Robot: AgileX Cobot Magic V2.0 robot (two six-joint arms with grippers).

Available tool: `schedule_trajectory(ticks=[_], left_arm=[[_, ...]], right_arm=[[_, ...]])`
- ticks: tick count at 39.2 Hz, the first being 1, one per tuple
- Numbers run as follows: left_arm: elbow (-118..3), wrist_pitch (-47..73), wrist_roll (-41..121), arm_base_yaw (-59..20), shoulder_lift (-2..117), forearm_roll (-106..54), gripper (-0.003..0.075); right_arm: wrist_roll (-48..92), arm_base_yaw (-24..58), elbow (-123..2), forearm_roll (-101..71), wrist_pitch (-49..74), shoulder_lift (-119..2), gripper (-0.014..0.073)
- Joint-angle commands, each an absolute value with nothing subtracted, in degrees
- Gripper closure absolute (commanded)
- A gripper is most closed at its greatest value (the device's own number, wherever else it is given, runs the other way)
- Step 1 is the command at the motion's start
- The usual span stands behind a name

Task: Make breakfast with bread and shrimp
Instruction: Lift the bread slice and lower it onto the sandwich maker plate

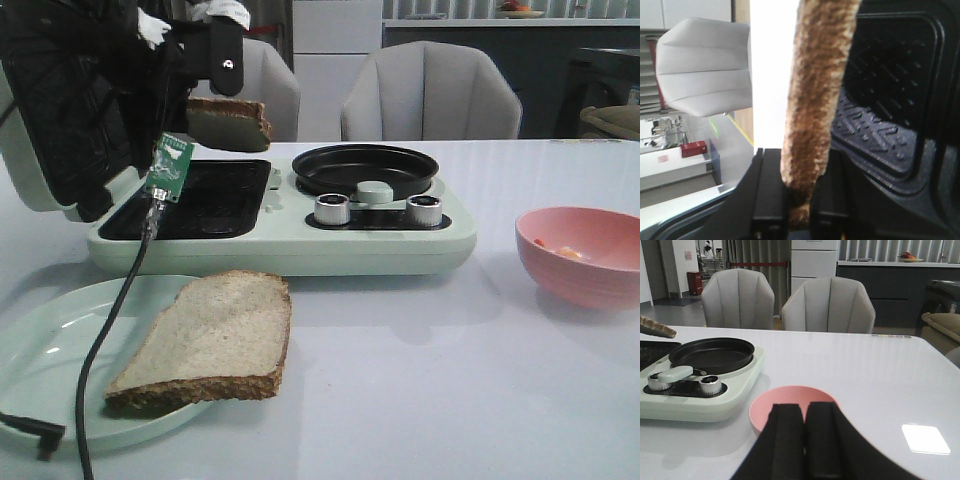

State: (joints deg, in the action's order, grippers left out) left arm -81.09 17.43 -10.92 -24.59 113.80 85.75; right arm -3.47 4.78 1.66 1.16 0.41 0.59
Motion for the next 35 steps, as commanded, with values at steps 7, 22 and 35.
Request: schedule_trajectory(ticks=[7,22,35], left_arm=[[-84.09,20.07,-15.15,-23.28,114.85,86.81,0.0602],[-82.05,21.63,-17.31,-23.61,114.97,84.3,0.0594],[-79.53,19.09,-17.31,-24.46,114.14,80.96,0.016]], right_arm=[[-3.36,4.46,0.58,1.58,-4.06,1.81,0.0453],[-3.36,4.46,0.58,1.58,-4.06,1.81,0.0453],[-3.36,4.46,0.58,1.58,-4.06,1.81,0.0453]])
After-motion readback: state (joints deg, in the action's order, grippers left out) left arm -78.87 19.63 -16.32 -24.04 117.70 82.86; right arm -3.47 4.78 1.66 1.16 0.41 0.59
